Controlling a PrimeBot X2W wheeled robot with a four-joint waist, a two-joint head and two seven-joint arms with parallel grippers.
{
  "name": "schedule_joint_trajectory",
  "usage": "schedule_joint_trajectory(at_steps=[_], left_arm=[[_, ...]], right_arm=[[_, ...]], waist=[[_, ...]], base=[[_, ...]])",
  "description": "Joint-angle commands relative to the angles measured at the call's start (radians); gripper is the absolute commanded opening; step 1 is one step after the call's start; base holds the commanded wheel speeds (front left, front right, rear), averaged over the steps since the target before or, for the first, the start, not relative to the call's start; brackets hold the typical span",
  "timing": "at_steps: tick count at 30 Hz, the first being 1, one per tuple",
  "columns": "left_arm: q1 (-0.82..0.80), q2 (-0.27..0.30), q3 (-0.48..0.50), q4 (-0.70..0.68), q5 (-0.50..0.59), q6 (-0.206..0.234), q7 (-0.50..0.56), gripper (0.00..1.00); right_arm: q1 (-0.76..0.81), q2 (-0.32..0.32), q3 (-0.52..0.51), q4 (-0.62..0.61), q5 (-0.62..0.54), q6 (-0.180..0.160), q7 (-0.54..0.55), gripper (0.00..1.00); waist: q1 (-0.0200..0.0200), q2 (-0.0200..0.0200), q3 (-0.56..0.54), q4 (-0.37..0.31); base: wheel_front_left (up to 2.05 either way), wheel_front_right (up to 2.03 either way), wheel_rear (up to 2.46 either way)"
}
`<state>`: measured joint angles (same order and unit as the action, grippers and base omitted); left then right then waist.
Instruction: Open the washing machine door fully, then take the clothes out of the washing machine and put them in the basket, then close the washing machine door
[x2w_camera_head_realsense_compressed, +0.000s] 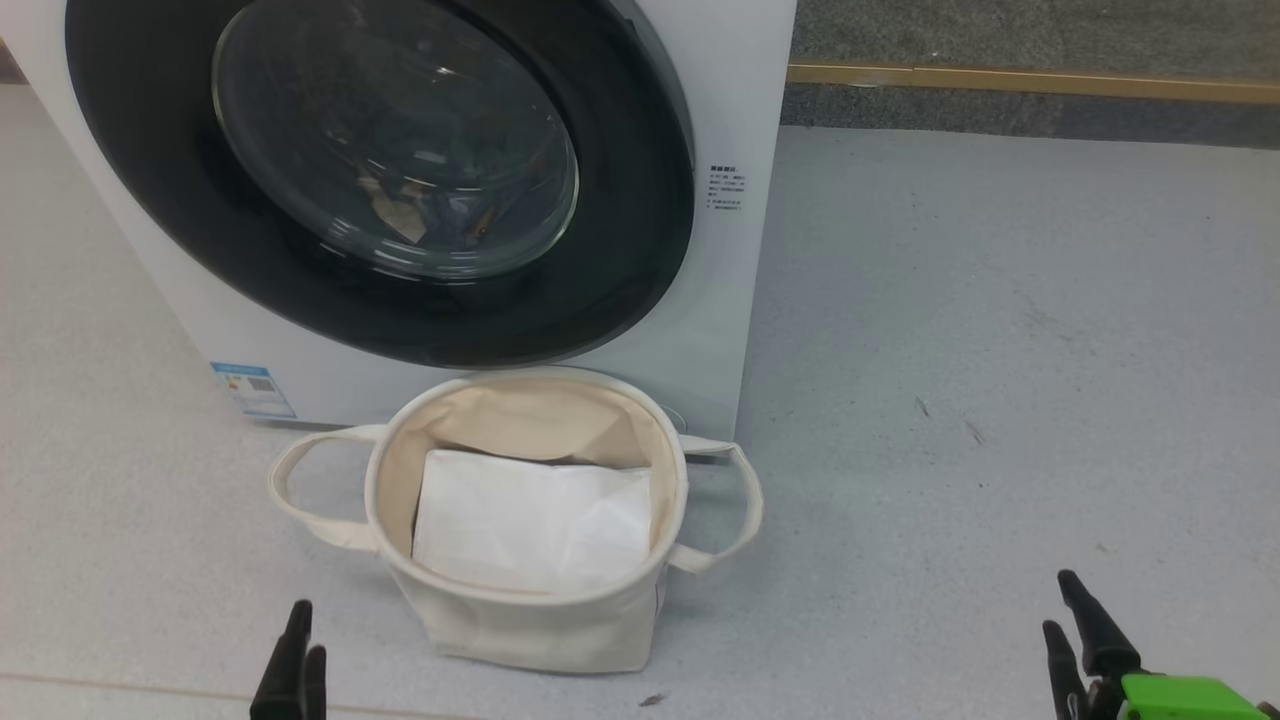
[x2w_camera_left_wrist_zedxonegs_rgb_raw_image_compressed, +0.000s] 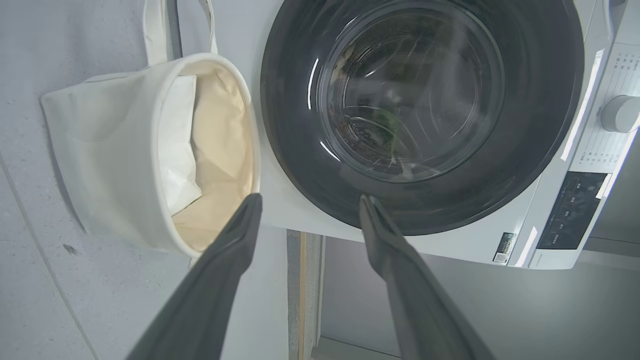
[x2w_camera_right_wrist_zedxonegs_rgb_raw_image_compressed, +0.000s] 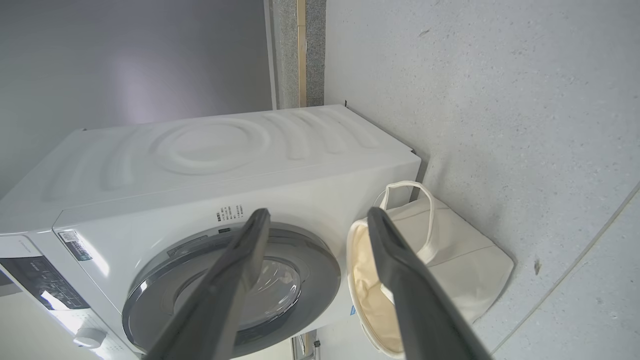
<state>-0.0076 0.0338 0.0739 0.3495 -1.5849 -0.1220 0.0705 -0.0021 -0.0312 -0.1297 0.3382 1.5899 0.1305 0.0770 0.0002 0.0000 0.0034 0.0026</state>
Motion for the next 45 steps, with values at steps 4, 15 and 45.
schedule_joint_trajectory(at_steps=[4, 15, 45], left_arm=[[-0.055, 0.006, 0.010, -0.053, 0.033, 0.007, -0.017, 1.00], [-0.078, 0.007, 0.009, -0.135, 0.139, 0.033, -0.050, 1.00], [-0.155, 0.029, -0.141, -0.313, 0.740, 0.081, -0.134, 1.00]], right_arm=[[-0.054, -0.006, 0.002, -0.050, -0.031, 0.000, -0.023, 1.00], [-0.081, -0.007, -0.008, -0.100, -0.155, 0.000, -0.055, 1.00], [-0.153, -0.057, 0.078, -0.270, -0.628, 0.000, -0.079, 1.00]], waist=[[-0.0002, 0.0000, 0.001, 0.001], [-0.0002, 0.0000, 0.004, 0.006], [-0.0002, 0.0000, -0.009, 0.016]], base=[[0.00, 0.00, 0.00], [0.00, 0.00, 0.00], [0.00, 0.00, 0.00]])
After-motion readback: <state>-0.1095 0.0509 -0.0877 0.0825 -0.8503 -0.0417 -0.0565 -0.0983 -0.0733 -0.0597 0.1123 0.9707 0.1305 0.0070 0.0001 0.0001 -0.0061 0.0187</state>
